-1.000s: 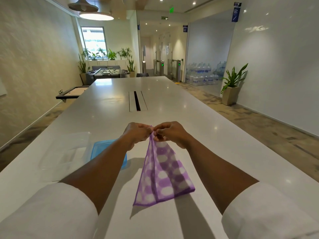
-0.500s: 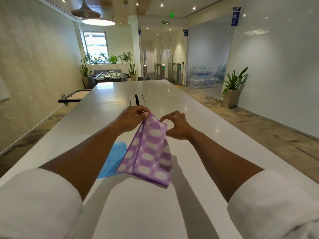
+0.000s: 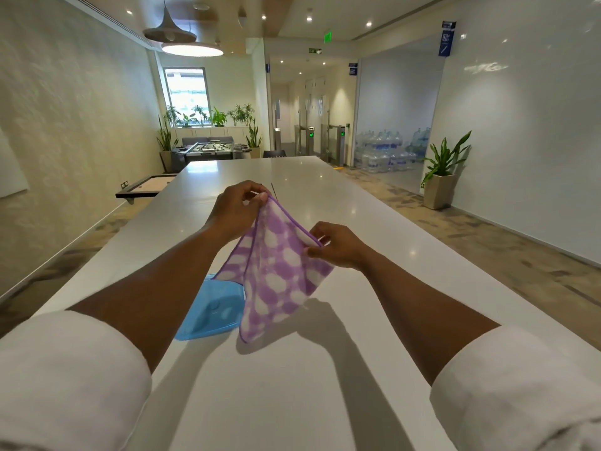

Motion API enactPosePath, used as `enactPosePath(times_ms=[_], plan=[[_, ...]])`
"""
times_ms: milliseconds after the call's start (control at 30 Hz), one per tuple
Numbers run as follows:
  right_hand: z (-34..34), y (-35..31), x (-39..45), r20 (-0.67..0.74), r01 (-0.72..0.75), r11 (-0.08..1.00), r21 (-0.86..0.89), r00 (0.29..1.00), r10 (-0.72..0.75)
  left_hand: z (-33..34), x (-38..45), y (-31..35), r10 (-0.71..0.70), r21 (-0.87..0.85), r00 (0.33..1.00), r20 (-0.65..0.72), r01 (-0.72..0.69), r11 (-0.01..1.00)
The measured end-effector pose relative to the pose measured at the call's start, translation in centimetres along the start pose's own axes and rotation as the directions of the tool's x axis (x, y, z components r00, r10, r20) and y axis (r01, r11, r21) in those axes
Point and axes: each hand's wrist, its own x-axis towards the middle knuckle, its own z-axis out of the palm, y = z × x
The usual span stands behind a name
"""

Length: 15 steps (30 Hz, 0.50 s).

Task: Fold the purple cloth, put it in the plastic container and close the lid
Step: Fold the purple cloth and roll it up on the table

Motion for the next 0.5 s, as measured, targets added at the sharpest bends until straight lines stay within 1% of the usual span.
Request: enactPosePath(times_ms=[167,300,367,500], plan=[[-0.4,0.6,-0.6,-0.086,0.013,0.994,0.104,0.996,-0.004,-0.4,0.1,-0.4,-0.043,-0.006,0.995,-0.093,0.043,0.999],[-1.0,0.8,-0.9,-0.126,0.04,0.985,0.168,0.992,-0.018,-0.5,0.0,-0.9,-0.08,-0.021,0.989,-0.125,0.078,0.997],[-1.1,0.8,-0.9,-0.126,0.061,0.984,0.167,0.991,-0.04,-0.6,0.0,-1.1,-0.097,-0.024,0.987,-0.129,0.094,0.995],[-1.3,0.9,-0.8,-0.117,0.097,0.99,0.103,0.989,-0.085,-0.6,0.1,-1.3,-0.105,-0.014,0.985,-0.136,0.104,0.994]])
